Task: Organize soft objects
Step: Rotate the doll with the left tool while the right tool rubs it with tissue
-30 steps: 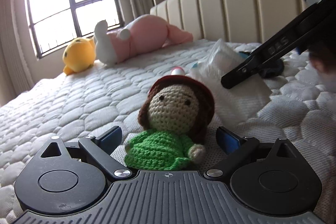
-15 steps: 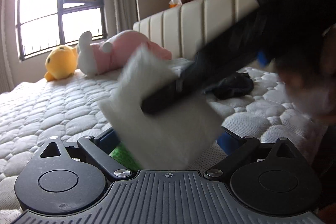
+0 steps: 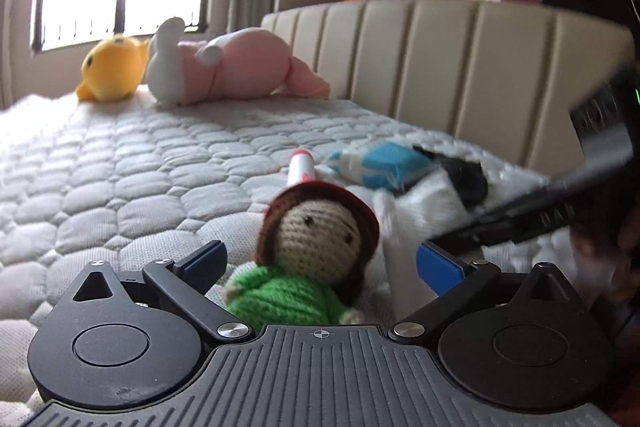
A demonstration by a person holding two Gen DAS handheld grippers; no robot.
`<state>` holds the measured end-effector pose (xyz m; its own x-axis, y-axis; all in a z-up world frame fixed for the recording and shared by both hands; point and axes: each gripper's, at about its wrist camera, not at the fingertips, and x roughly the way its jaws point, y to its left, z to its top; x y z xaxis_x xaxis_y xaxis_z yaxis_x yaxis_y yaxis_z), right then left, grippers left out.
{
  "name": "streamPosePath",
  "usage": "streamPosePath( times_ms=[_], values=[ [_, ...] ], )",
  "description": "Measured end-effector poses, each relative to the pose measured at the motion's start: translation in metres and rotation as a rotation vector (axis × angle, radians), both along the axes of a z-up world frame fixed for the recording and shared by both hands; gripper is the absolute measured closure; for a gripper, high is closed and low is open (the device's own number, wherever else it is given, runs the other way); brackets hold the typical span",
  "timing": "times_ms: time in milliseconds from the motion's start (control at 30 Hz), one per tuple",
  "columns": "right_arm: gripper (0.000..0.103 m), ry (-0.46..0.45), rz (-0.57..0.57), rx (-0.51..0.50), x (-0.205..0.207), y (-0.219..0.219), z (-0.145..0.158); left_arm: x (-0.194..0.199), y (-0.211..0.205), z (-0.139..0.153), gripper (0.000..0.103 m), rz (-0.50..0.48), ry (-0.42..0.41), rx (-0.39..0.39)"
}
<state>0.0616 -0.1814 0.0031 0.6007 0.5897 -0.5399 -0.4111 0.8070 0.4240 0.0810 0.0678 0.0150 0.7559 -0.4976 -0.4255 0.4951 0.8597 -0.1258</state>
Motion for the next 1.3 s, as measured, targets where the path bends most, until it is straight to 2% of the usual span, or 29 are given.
streamPosePath(
  times_ms=[133, 200, 233, 267, 333, 433, 467, 500, 533, 633, 733, 800, 833, 867, 933, 967, 1033, 1067, 1100, 1133, 1200, 1300],
  values=[
    [0.094, 0.020, -0.059, 0.032, 0.005, -0.022, -0.006, 0.032, 0.022, -0.008, 0.000, 0.028, 0.174, -0.113],
    [0.094, 0.037, -0.070, 0.054, 0.008, -0.029, -0.011, 0.049, 0.030, -0.026, 0.000, -0.019, 0.314, -0.227],
    [0.094, 0.043, -0.070, 0.061, 0.010, -0.030, -0.014, 0.056, 0.033, -0.034, 0.000, -0.039, 0.353, -0.294],
    [0.094, 0.048, -0.069, 0.065, 0.010, -0.030, -0.016, 0.058, 0.033, -0.037, 0.000, -0.040, 0.347, -0.336],
    [0.094, 0.056, -0.067, 0.068, 0.010, -0.029, -0.020, 0.065, 0.027, -0.038, 0.000, -0.039, 0.350, -0.367],
    [0.094, 0.060, -0.064, 0.074, 0.008, -0.030, -0.024, 0.071, 0.014, -0.037, 0.000, -0.002, 0.331, -0.355],
    [0.094, 0.057, -0.063, 0.075, 0.007, -0.031, -0.024, 0.070, 0.010, -0.035, 0.007, 0.012, 0.318, -0.330],
    [0.094, 0.053, -0.062, 0.076, 0.005, -0.032, -0.023, 0.069, 0.005, -0.031, 0.025, 0.018, 0.305, -0.294],
    [0.094, 0.050, -0.062, 0.076, 0.004, -0.033, -0.022, 0.067, 0.001, -0.025, 0.026, 0.028, 0.285, -0.249],
    [0.094, 0.050, -0.069, 0.073, 0.004, -0.036, -0.022, 0.058, -0.014, -0.002, 0.027, 0.085, 0.160, -0.038],
    [0.094, 0.049, -0.076, 0.072, 0.004, -0.033, -0.022, 0.044, -0.038, 0.015, 0.027, 0.186, -0.083, 0.317],
    [0.094, 0.040, -0.074, 0.061, 0.003, -0.028, -0.021, 0.039, -0.061, 0.006, 0.027, 0.234, -0.242, 0.583],
    [0.094, 0.032, -0.073, 0.052, 0.003, -0.026, -0.020, 0.038, -0.071, -0.001, 0.027, 0.246, -0.289, 0.689],
    [0.094, 0.025, -0.072, 0.042, 0.003, -0.024, -0.019, 0.038, -0.078, -0.009, 0.027, 0.231, -0.273, 0.721],
    [0.094, 0.007, -0.070, 0.022, 0.002, -0.021, -0.015, 0.037, -0.085, -0.020, 0.027, 0.167, -0.187, 0.680],
    [0.094, -0.004, -0.068, 0.008, 0.002, -0.019, -0.012, 0.033, -0.086, -0.025, 0.025, 0.158, -0.172, 0.666],
    [0.094, -0.022, -0.062, -0.016, 0.003, -0.016, -0.006, 0.020, -0.090, -0.029, 0.024, 0.181, -0.203, 0.665],
    [0.094, -0.031, -0.057, -0.031, 0.004, -0.013, -0.002, 0.015, -0.090, -0.026, 0.020, 0.175, -0.198, 0.633],
    [0.094, -0.041, -0.054, -0.039, 0.006, -0.011, 0.002, 0.010, -0.087, -0.022, 0.012, 0.163, -0.184, 0.576],
    [0.094, -0.054, -0.047, -0.039, 0.007, -0.007, 0.007, 0.004, -0.083, -0.017, 0.009, 0.148, -0.170, 0.517],
    [0.094, -0.088, -0.025, -0.030, 0.009, 0.002, 0.019, -0.008, -0.078, -0.012, 0.009, 0.113, -0.165, 0.436],
    [0.094, -0.131, 0.032, 0.004, 0.011, 0.022, 0.036, -0.021, -0.074, -0.011, 0.008, 0.071, -0.182, 0.402]
  ],
)
